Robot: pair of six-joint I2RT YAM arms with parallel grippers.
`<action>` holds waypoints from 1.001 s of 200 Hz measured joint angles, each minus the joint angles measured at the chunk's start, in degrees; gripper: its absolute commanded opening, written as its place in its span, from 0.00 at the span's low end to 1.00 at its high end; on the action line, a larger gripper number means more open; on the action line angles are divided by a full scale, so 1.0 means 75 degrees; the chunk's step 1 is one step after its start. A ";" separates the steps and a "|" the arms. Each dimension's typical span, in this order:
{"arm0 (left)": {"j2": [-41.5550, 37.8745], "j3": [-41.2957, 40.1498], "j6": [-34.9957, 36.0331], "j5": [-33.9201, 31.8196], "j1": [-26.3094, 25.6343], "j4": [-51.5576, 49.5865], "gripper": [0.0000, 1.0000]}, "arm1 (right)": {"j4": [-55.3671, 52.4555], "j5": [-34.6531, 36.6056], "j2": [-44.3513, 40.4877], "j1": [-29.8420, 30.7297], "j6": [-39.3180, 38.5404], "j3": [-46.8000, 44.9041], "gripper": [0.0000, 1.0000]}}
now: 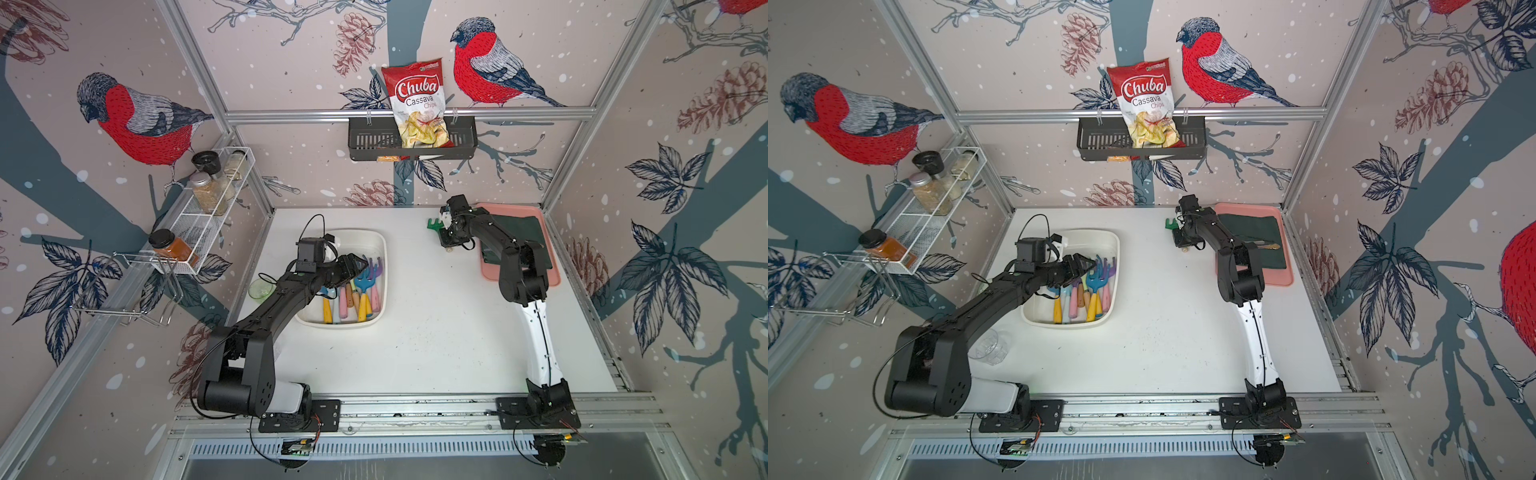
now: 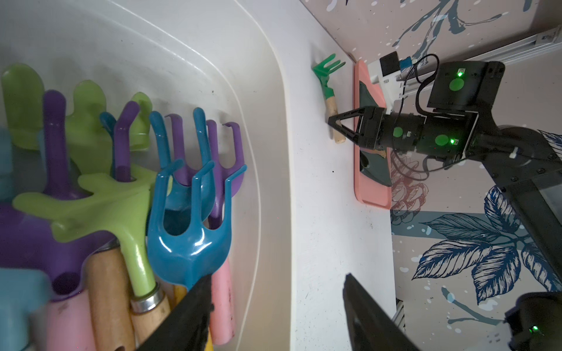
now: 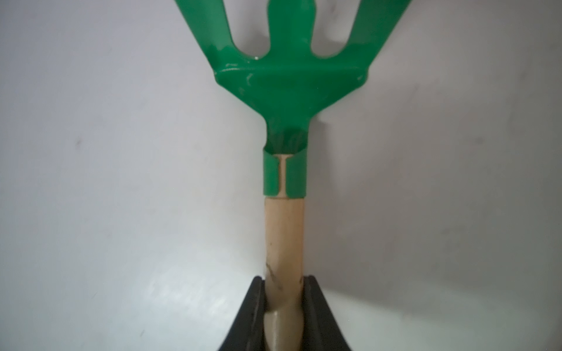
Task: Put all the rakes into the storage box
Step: Pick up the rake at the center of the board.
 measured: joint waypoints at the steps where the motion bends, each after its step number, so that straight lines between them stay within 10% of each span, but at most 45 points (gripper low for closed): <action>1: -0.0006 -0.0003 -0.0003 0.0000 -0.0003 0.0003 0.68 | 0.0003 -0.0012 -0.0052 0.0017 0.0000 -0.0064 0.18; 59: -0.0417 -0.0204 -0.0600 -0.0041 -0.0592 0.0589 0.69 | 0.1393 -0.1157 -0.3719 0.1661 0.1195 -0.3483 0.18; 200: -0.0283 -0.0504 -0.1454 -0.0574 -0.1376 0.1679 0.70 | 0.1900 -0.1370 -0.4441 0.3657 0.2739 -0.3882 0.18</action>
